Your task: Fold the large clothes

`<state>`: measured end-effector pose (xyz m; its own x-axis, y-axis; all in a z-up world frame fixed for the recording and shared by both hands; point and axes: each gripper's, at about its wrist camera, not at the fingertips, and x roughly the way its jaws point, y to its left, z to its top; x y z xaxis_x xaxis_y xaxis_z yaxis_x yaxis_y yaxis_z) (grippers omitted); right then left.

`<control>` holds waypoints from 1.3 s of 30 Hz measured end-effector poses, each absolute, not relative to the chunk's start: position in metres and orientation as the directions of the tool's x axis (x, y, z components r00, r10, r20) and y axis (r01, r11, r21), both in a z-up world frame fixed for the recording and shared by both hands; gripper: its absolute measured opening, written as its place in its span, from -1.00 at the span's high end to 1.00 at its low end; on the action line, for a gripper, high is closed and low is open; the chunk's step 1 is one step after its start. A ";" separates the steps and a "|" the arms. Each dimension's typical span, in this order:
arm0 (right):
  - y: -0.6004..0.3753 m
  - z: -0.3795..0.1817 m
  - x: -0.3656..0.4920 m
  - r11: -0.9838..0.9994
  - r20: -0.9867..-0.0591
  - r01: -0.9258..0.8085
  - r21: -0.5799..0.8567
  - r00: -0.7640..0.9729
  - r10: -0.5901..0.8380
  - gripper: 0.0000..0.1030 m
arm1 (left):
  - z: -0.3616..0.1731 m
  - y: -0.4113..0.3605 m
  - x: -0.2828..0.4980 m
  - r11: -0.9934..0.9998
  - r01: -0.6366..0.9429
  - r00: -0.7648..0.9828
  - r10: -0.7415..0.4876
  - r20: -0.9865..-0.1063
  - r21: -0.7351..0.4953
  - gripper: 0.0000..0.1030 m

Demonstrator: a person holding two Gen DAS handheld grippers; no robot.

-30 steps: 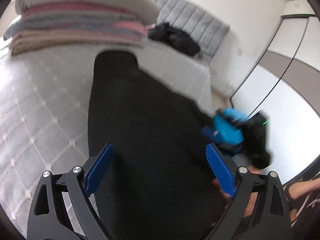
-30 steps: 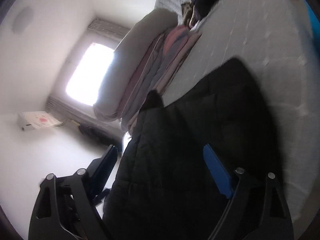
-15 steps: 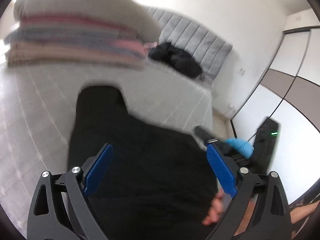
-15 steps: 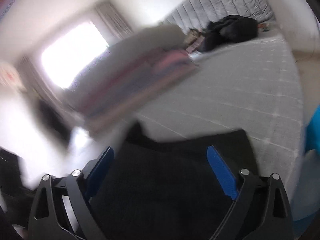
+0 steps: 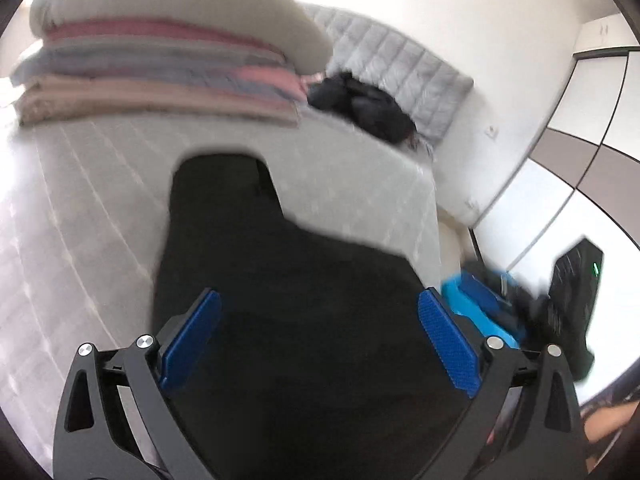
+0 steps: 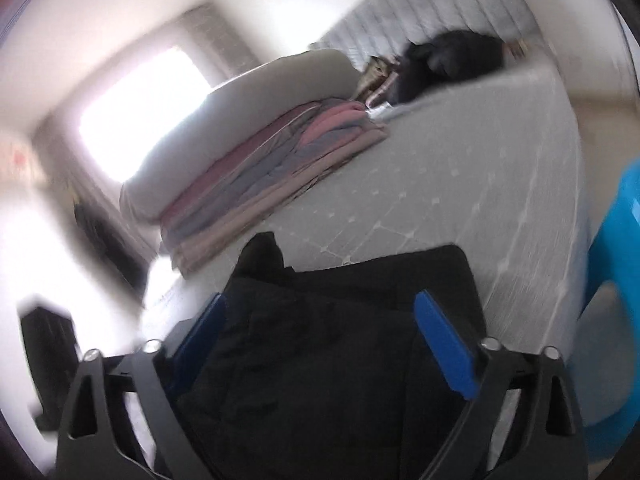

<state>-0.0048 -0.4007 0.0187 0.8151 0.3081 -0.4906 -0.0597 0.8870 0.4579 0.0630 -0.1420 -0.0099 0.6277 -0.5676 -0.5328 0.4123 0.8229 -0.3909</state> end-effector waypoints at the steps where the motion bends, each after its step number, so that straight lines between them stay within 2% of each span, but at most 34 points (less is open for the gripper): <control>1: -0.390 0.022 0.004 0.907 -0.525 -0.057 0.418 0.799 0.292 -0.85 | -0.006 -0.143 0.069 0.826 0.404 0.632 -0.563 -0.532 -0.394 -0.85; 4: -0.380 -0.003 0.032 0.947 -0.678 0.023 0.322 0.703 0.214 -0.85 | -0.014 -0.148 0.100 0.816 0.364 0.593 -0.574 -0.565 -0.449 -0.85; 5: -0.379 -0.025 0.043 0.955 -0.738 0.055 0.293 0.648 0.189 -0.86 | -0.028 -0.152 0.113 0.833 0.336 0.572 -0.551 -0.608 -0.440 -0.85; 7: -0.380 -0.049 0.060 0.955 -0.784 0.086 0.285 0.594 0.180 -0.87 | -0.058 -0.152 0.130 0.823 0.289 0.510 -0.564 -0.649 -0.489 -0.85; 9: -0.382 -0.050 0.069 0.952 -0.789 0.109 0.287 0.590 0.171 -0.87 | -0.079 -0.156 0.139 0.846 0.266 0.519 -0.530 -0.670 -0.462 -0.85; 13: -0.385 -0.051 0.075 0.949 -0.810 0.115 0.294 0.557 0.184 -0.87 | -0.075 -0.161 0.142 0.858 0.276 0.498 -0.514 -0.699 -0.434 -0.85; 15: -0.389 -0.038 0.060 0.940 -0.778 0.104 0.326 0.595 0.204 -0.86 | -0.065 -0.148 0.138 0.840 0.269 0.482 -0.542 -0.689 -0.472 -0.85; 18: -0.390 -0.004 0.003 0.920 -0.678 0.037 0.391 0.687 0.261 -0.86 | -0.047 -0.115 0.107 0.788 0.271 0.465 -0.610 -0.641 -0.553 -0.85; 21: -0.366 0.017 -0.057 0.936 -0.631 -0.115 0.332 0.710 0.311 -0.86 | -0.040 -0.093 0.056 0.792 0.333 0.476 -0.609 -0.634 -0.511 -0.85; 24: -0.342 0.001 -0.102 0.966 -0.691 -0.175 0.190 0.676 0.258 -0.86 | -0.046 -0.089 0.015 0.795 0.397 0.473 -0.606 -0.640 -0.458 -0.85; 26: -0.341 -0.039 -0.108 0.982 -0.783 -0.131 0.139 0.592 0.190 -0.87 | -0.061 -0.093 -0.004 0.814 0.425 0.468 -0.573 -0.673 -0.397 -0.85; 28: -0.354 -0.064 -0.111 0.957 -0.762 -0.115 0.267 0.583 0.283 -0.87 | -0.078 -0.100 -0.014 0.847 0.455 0.505 -0.501 -0.703 -0.276 -0.85; 29: -0.356 -0.065 -0.114 0.953 -0.742 -0.129 0.273 0.602 0.294 -0.87 | -0.089 -0.104 -0.012 0.860 0.459 0.503 -0.460 -0.732 -0.224 -0.88; 31: -0.356 -0.055 -0.115 0.955 -0.769 -0.106 0.276 0.572 0.285 -0.87 | -0.094 -0.089 -0.003 0.850 0.404 0.446 -0.506 -0.739 -0.339 -0.87; 33: -0.364 -0.039 -0.125 0.940 -0.737 -0.114 0.321 0.593 0.323 -0.86 | -0.087 -0.071 -0.002 0.837 0.349 0.408 -0.540 -0.736 -0.421 -0.87; 36: -0.398 -0.037 -0.140 0.868 -0.672 -0.065 0.492 0.606 0.426 -0.86 | -0.067 -0.050 -0.013 0.844 0.359 0.464 -0.531 -0.709 -0.398 -0.87; 39: -0.433 -0.046 -0.152 0.778 -0.618 0.003 0.628 0.609 0.497 -0.87 | -0.062 -0.022 -0.025 0.835 0.319 0.436 -0.550 -0.712 -0.449 -0.87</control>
